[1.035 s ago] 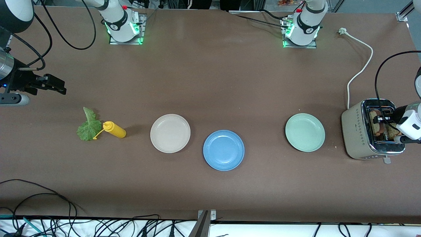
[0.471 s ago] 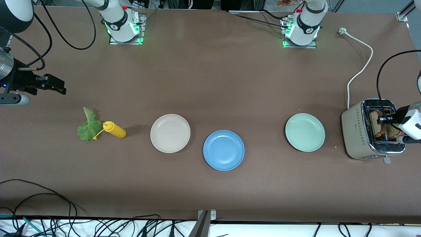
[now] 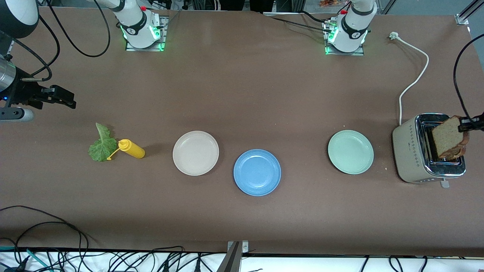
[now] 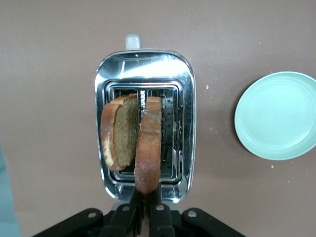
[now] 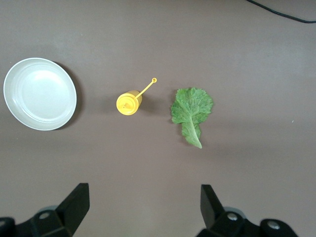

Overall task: Make sandwich in blue plate with both arms
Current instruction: 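Lift the bread slice out of the toaster with the left gripper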

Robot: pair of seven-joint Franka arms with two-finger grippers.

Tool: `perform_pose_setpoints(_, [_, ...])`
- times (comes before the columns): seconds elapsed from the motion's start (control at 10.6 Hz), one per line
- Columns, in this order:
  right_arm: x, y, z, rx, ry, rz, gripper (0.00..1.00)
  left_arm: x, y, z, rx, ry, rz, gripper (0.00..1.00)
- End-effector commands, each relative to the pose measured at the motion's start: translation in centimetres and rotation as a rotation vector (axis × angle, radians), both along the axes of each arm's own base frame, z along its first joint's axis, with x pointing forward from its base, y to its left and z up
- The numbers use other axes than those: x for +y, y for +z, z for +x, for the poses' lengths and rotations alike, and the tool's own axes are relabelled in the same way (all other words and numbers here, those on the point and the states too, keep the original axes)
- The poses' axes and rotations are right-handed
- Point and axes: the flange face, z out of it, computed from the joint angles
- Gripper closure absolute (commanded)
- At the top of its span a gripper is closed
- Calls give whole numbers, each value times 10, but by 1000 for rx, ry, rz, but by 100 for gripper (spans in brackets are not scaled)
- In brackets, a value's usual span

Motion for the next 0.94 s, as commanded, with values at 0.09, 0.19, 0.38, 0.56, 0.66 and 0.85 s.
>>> perform_pose_setpoints(0.09, [-1, 3, -2, 1, -1, 12, 0, -16, 38, -14, -11, -50, 32, 100])
perform_pose_setpoints(0.19, [-1, 4, -2, 0, -1, 12, 0, -22, 43, -12, -20, -58, 32, 100])
perform_pose_setpoints(0.38, [-1, 4, -2, 0, -1, 12, 0, -41, 46, -8, -29, -90, 14, 100])
perform_pose_setpoints(0.56, [-1, 4, -2, 0, -1, 12, 0, -80, 46, -5, -16, -105, 7, 100])
perform_pose_setpoints(0.66, [-1, 4, -2, 0, 0, 12, 0, -93, 43, -6, -3, -116, 9, 100])
perform_pose_setpoints(0.85, [-2, 3, -2, 1, -1, 12, 0, -95, 28, -6, -8, -37, -209, 100])
